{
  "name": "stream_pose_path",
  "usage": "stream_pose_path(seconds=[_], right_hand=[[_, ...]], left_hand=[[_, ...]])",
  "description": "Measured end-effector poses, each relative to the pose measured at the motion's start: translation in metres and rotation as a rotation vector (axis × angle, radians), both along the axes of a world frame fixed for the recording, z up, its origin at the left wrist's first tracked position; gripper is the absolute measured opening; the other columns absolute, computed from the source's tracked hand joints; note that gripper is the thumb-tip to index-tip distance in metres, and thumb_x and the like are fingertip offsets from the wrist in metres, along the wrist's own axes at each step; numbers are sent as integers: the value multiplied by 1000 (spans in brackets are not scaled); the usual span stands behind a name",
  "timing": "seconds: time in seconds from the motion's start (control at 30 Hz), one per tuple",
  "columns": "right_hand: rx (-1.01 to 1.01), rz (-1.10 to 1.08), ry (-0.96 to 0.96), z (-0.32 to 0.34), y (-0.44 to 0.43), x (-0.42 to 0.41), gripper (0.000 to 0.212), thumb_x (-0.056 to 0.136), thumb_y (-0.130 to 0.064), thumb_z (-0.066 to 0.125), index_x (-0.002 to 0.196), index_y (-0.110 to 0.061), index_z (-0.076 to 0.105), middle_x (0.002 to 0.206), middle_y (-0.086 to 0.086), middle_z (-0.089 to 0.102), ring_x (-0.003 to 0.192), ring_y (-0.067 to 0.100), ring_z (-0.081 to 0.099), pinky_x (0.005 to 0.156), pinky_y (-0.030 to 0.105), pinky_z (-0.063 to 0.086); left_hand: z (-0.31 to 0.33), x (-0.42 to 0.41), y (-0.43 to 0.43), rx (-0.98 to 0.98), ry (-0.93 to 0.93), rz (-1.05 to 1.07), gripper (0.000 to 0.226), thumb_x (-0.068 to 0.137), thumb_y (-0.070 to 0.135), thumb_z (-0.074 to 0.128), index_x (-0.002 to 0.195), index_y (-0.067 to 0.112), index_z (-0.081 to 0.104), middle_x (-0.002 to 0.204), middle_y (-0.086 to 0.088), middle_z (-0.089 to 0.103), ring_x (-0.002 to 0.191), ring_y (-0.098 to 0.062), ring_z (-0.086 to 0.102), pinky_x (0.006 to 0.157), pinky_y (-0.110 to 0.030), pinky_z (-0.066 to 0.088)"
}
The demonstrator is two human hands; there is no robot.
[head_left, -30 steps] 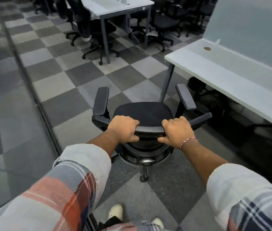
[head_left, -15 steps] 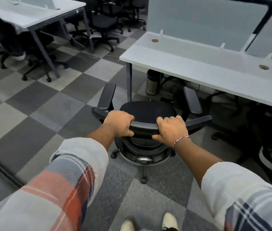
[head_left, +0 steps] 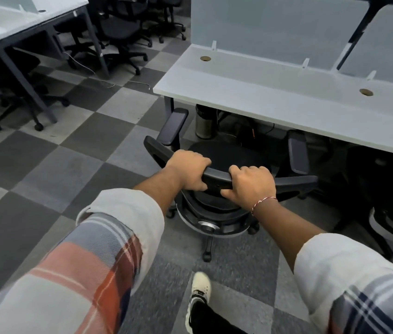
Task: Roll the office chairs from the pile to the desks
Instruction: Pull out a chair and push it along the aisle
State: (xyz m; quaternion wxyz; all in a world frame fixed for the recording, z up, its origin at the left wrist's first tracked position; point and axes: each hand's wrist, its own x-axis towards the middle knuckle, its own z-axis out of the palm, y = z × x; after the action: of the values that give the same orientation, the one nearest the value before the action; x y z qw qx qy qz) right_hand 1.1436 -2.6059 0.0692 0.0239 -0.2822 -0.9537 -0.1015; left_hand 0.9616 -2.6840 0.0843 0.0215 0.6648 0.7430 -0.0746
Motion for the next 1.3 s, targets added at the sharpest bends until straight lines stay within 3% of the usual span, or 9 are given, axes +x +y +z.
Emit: stream_pose_path(seconds=[0.27,0.6,1.3], right_hand=[[-6,-72,16,-2,59,-39,45,82,-65,57,97,-23,52,82,-2,66,77,24,64,64,34,32],[-14,-211,-8,-2,103,-79,43,82,-62,60,98,-22,52,84,0,64,79,25,61,66,35,31],[-93,-307,0,7,-36,-132,40,81,-59,59,86,-24,40,81,-1,64,76,24,62,67,36,38]], left_hand=[[4,-32,76,-5,3,-26,28,75,55,66,84,32,53,79,10,60,80,-17,61,67,-33,41],[2,-72,139,-57,3,-56,27,75,56,65,84,33,55,69,12,50,75,-16,54,72,-33,38],[16,-131,23,-154,27,-246,30,75,60,64,84,32,59,74,9,60,74,-15,59,65,-32,47]])
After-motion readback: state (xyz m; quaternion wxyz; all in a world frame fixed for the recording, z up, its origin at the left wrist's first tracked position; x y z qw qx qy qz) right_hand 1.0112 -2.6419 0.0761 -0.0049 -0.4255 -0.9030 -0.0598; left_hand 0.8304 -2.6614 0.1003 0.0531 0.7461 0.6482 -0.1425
